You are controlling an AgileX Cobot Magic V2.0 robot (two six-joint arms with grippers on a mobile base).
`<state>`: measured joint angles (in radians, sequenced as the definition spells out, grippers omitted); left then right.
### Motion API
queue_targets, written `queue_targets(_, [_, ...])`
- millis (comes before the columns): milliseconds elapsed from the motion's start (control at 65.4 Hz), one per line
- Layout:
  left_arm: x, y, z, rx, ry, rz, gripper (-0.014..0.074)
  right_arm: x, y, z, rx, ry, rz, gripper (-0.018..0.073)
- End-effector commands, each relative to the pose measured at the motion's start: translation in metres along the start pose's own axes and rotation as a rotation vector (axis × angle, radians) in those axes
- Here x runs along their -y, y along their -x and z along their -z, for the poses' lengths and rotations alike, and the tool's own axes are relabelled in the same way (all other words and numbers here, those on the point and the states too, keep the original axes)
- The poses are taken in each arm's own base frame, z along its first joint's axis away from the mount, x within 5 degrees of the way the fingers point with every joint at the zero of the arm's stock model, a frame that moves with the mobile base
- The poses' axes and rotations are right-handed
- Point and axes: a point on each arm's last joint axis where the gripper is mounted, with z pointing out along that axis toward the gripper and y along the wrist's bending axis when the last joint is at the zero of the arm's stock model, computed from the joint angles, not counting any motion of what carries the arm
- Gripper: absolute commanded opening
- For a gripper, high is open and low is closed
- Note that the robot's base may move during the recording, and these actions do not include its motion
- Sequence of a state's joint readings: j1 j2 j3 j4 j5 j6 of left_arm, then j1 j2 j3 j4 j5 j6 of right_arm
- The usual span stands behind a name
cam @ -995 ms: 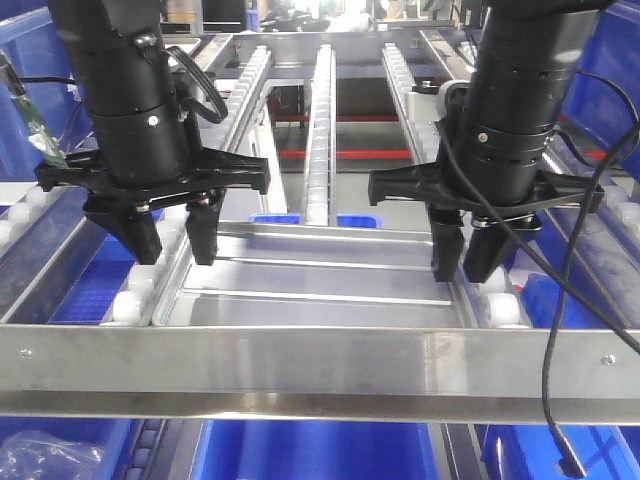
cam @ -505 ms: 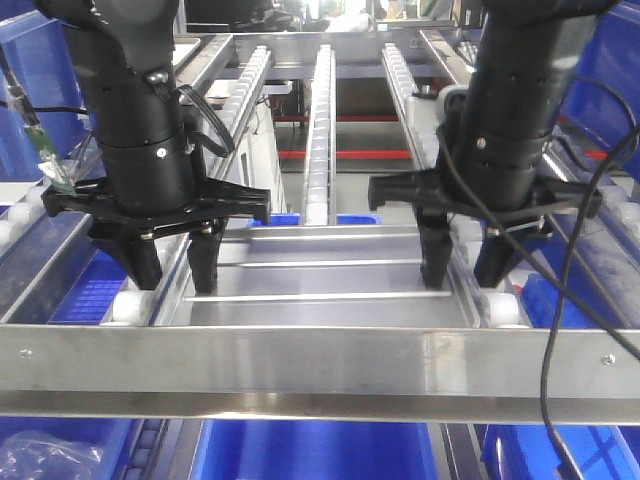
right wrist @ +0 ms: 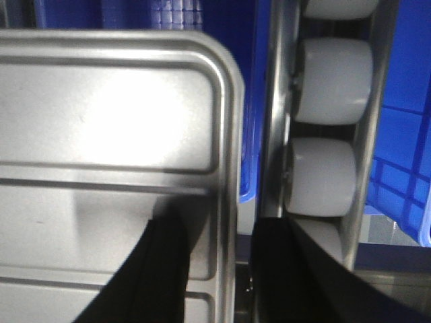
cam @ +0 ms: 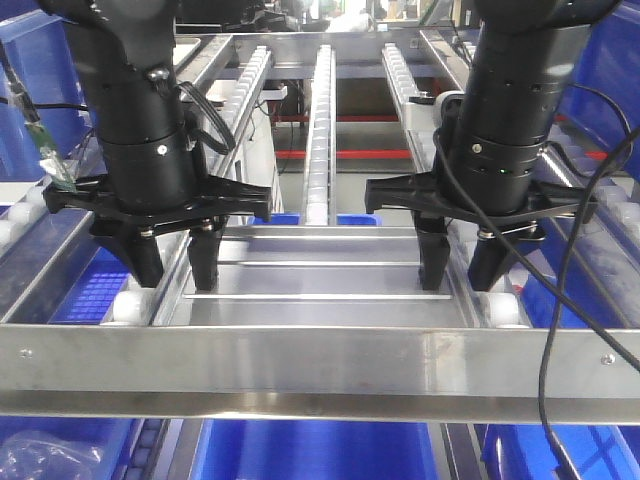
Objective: Grab silver tray and stack on right shelf
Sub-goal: 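Close both grippers on the tray's short edges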
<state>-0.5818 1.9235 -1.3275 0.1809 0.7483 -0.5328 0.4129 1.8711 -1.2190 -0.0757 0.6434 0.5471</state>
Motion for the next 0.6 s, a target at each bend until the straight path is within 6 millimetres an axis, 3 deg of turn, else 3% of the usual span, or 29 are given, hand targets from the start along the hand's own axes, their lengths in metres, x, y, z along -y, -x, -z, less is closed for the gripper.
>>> queue_targets(0, [0.0041, 0.0095, 0.0241, 0.079, -0.036, 0.001, 0.0139, -0.0036, 0.0131, 0.0207, 0.089, 0.043, -0.002, 0.0313])
queue_targets(138, [0.0042, 0.0094, 0.0241, 0.079, -0.037, 0.002, 0.0031, -0.0035, 0.0130, 0.0206, 0.087, 0.042, -0.002, 0.0239])
queue_targets(260, [0.0042, 0.0094, 0.0241, 0.079, -0.037, 0.002, -0.0106, -0.0033, 0.0126, 0.0206, 0.083, 0.040, -0.002, 0.0076])
queue_targets(581, [0.0044, 0.0098, 0.0241, 0.082, -0.040, 0.002, -0.0090, -0.0032, 0.0123, 0.0206, 0.080, 0.038, -0.002, 0.0060])
